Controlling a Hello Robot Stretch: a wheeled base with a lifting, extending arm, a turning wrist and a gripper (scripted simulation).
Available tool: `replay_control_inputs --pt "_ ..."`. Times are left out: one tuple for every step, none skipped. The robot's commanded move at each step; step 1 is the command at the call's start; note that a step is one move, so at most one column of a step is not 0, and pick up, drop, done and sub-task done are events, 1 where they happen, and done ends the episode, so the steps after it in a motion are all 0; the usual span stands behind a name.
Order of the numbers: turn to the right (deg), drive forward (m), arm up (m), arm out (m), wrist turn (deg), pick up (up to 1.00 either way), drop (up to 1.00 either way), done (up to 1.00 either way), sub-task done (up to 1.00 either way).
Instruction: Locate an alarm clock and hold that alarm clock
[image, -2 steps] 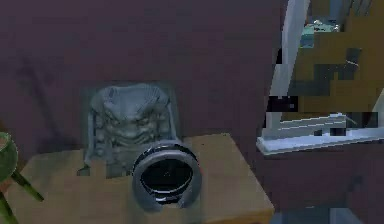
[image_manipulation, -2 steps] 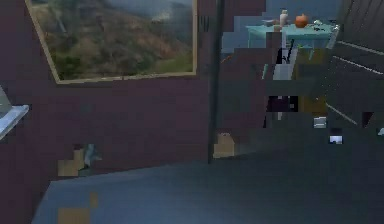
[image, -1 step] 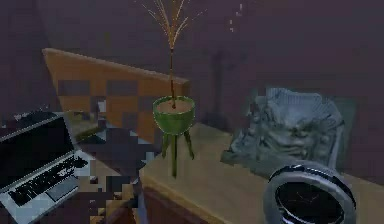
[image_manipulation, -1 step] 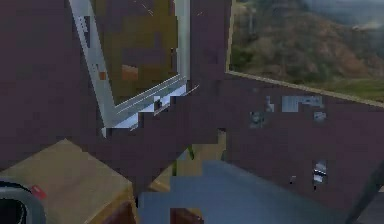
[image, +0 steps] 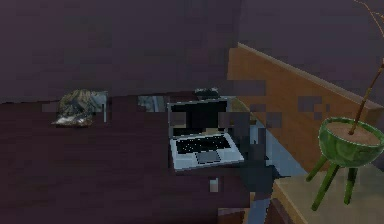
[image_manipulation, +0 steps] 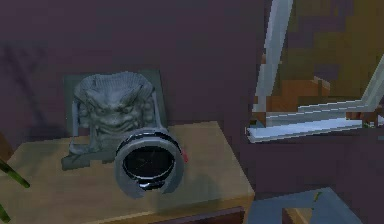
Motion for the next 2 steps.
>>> replay_control_inputs --pt "0.0 0.00 0.50 0.00 0.0 0.00 0.00 0.00 0.00" --pt "0.0 0.00 0.38 0.00 0.0 0.00 0.00 0.00 0.00"
